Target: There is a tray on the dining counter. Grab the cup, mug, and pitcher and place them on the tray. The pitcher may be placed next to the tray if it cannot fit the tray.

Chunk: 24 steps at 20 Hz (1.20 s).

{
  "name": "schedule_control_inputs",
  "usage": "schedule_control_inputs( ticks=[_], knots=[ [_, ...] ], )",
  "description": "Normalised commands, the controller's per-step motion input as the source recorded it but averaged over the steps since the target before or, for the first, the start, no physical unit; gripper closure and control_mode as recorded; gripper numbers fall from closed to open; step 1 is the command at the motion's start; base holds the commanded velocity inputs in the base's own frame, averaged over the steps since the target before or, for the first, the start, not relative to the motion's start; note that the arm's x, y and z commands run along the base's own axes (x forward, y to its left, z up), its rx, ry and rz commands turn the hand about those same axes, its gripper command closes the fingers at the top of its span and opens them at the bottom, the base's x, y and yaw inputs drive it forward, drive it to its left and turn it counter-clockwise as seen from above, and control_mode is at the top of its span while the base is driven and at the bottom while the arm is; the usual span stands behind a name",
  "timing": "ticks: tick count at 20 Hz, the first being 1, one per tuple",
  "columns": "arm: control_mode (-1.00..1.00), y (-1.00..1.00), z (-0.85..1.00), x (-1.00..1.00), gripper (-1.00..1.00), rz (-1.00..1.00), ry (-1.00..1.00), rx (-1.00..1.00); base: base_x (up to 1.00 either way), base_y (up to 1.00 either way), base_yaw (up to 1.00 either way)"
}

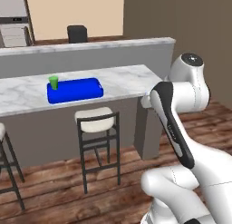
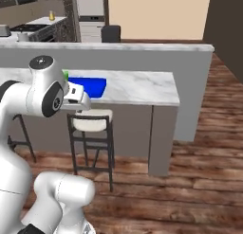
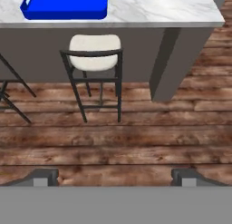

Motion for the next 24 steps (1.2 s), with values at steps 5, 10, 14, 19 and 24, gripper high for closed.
schedule_control_inputs(
  ticks=[5, 10, 14, 19, 24],
  knots=[
    [1.0, 0.0, 0.0, 0.0, -1.0, 0.0, 0.0, 0.0, -0.22, -1.0, -0.11],
    [1.0, 0.0, 0.0, 0.0, -1.0, 0.0, 0.0, 0.0, -0.09, -0.99, -0.05],
    [1.0, 0.0, 0.0, 0.0, -1.0, 0.0, 0.0, 0.0, -0.02, -0.9, -0.08],
    [1.0, 0.0, 0.0, 0.0, -1.0, 0.0, 0.0, 0.0, 0.0, -0.8, -0.08],
    [1.0, 0.0, 0.0, 0.0, -1.0, 0.0, 0.0, 0.0, 0.02, -0.76, -0.07]
  ],
)
